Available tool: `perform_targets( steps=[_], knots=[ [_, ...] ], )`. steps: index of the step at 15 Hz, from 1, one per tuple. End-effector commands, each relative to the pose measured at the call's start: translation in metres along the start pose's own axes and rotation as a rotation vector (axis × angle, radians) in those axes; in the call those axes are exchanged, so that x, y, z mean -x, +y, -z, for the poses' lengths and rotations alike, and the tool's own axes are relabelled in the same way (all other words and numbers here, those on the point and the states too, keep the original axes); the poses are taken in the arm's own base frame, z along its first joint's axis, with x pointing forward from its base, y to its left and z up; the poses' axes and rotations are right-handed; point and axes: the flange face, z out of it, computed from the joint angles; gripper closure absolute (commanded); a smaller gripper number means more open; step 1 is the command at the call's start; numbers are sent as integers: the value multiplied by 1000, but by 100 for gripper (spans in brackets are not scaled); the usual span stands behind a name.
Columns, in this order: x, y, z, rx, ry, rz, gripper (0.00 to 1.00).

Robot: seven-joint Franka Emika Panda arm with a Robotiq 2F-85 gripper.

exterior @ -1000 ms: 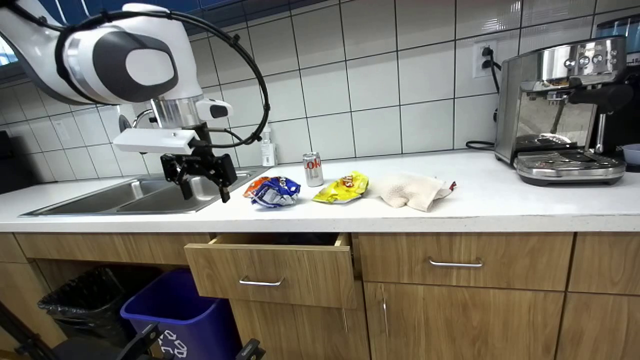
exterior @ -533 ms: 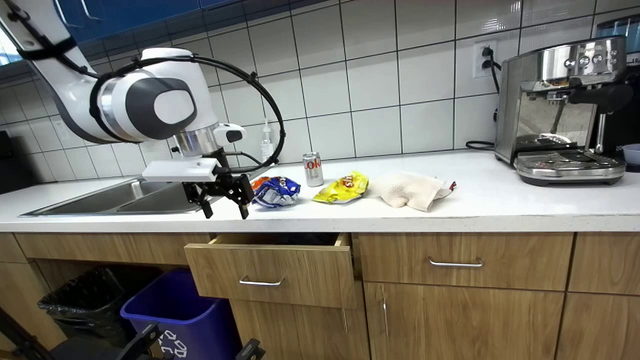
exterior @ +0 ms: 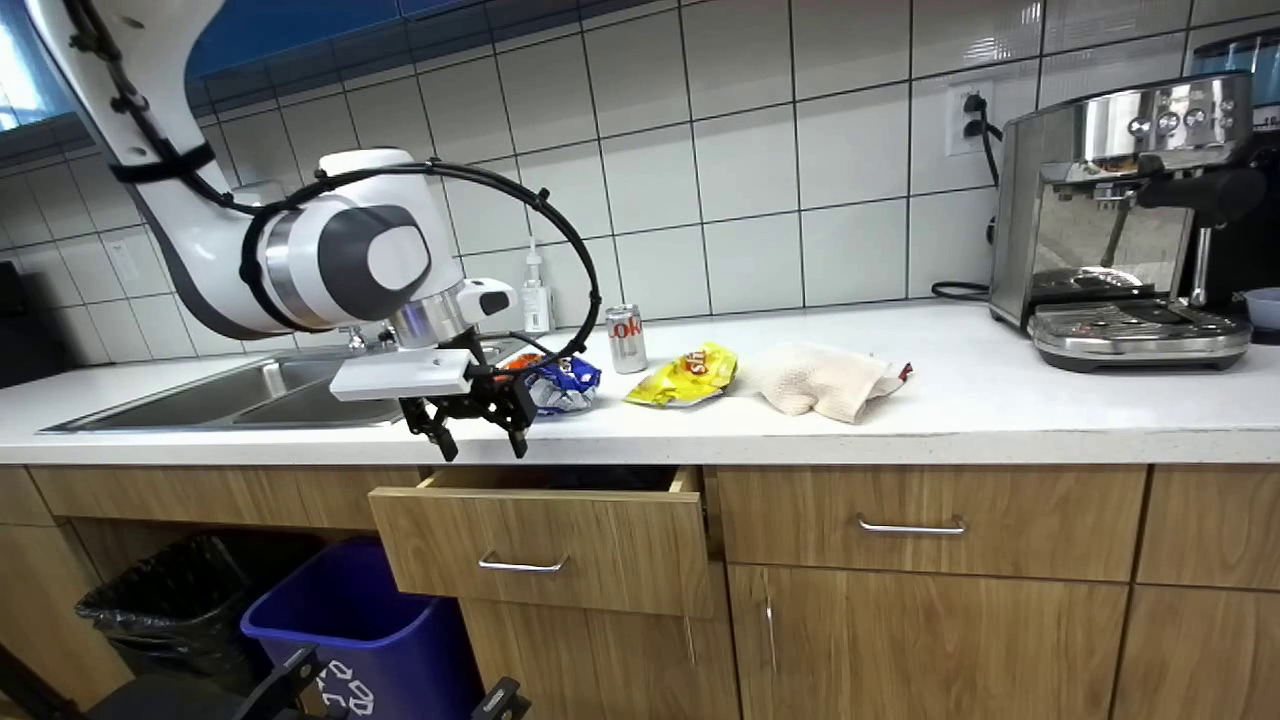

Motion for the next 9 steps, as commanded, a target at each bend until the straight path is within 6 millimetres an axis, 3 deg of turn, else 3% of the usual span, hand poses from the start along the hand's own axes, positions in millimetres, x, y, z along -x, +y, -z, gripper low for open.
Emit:
perform_targets(
  steps=[1,9],
  knots=[
    [-9,2,-13,18,13,-22,0],
    [-17,-3,-32,45,6,-91,0]
  ],
)
